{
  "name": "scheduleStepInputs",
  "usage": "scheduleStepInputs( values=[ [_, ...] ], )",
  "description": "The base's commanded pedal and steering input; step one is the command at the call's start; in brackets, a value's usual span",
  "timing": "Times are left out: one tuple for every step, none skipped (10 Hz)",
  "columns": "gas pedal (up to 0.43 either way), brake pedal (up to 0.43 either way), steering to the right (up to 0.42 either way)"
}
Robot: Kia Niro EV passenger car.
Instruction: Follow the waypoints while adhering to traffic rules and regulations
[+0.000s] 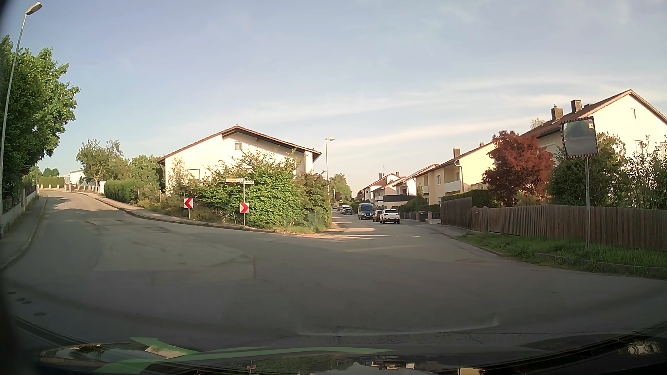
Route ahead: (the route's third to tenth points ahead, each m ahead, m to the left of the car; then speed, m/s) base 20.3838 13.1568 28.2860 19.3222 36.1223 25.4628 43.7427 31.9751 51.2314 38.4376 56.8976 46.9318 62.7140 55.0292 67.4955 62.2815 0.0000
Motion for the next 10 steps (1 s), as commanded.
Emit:
scheduleStepInputs(
  values=[
    [0.000, 0.348, -0.225],
    [0.000, 0.348, -0.225],
    [0.000, 0.348, -0.225],
    [0.000, 0.348, -0.225],
    [0.000, 0.348, -0.225],
    [0.000, 0.348, -0.225],
    [0.000, 0.348, -0.225],
    [0.000, 0.348, -0.225],
    [0.000, 0.348, -0.225],
    [0.000, 0.348, -0.225]
  ],
)
